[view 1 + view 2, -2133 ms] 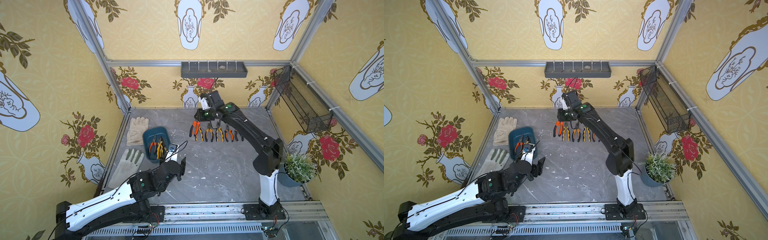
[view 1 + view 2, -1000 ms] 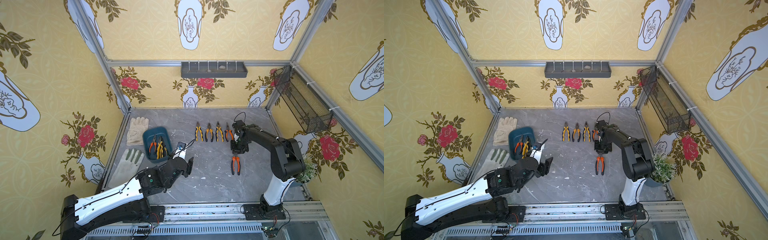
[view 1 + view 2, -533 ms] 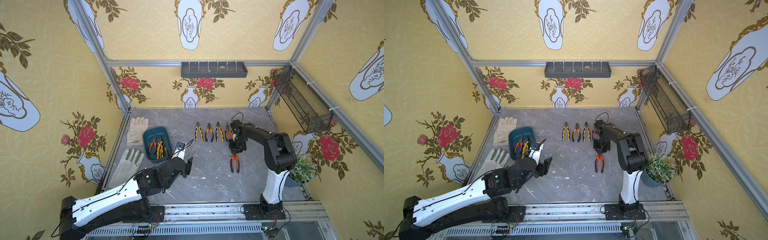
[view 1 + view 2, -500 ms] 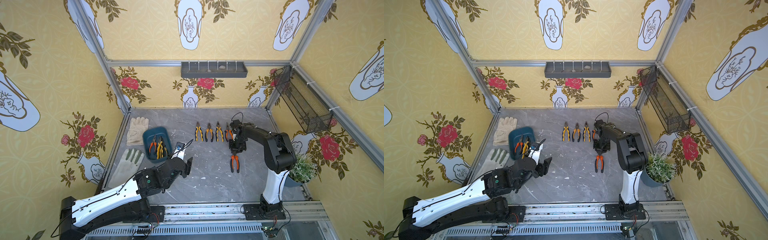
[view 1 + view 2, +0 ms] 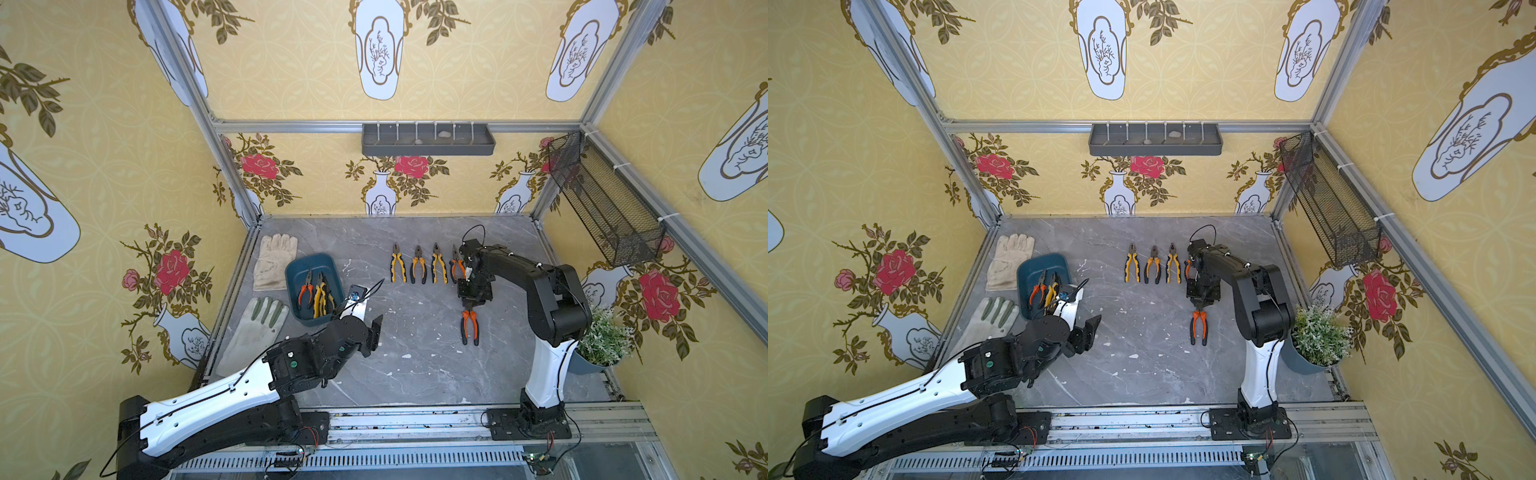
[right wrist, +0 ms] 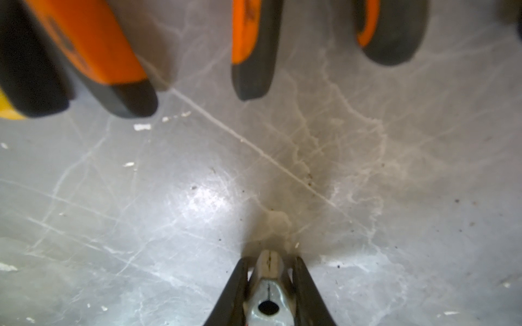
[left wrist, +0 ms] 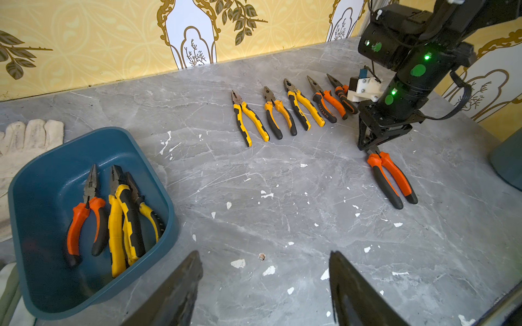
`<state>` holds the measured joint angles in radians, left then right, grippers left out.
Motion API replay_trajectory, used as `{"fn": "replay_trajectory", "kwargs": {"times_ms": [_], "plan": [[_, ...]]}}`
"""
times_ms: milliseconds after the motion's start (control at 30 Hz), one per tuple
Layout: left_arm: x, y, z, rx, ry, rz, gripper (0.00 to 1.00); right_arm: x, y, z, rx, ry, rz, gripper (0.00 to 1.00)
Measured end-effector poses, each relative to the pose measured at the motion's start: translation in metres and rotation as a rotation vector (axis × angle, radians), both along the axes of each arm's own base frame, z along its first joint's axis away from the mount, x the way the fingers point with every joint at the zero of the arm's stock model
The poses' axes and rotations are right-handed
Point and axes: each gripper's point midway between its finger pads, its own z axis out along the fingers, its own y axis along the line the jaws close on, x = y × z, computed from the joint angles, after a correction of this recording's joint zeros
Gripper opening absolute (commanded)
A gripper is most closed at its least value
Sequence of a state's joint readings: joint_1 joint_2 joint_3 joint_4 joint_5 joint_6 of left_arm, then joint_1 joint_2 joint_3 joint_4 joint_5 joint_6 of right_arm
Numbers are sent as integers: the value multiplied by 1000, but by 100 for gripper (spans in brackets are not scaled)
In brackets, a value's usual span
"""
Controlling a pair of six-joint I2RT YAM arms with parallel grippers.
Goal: Take the pliers out of the storage box
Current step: Place the pliers at the center of the board.
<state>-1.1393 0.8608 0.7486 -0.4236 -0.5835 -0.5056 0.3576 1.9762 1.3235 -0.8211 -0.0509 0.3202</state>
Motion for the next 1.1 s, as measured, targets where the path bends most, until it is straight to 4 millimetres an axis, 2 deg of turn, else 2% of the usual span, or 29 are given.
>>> {"fn": "replay_trajectory", "kwargs": {"times_ms": [200,400,533,1100], "plan": [[0,0,0,0,0,0,72,-1,4,0,-20,-23,18,33],[-1,2,2,-12,-1,-2,72,1,9,2,-15,-48,21,26],[-2,3,1,-14,0,-2,72,3,12,4,-5,-53,20,25],[-2,1,-4,-2,12,-1,72,28,19,6,-18,-92,47,25]]}}
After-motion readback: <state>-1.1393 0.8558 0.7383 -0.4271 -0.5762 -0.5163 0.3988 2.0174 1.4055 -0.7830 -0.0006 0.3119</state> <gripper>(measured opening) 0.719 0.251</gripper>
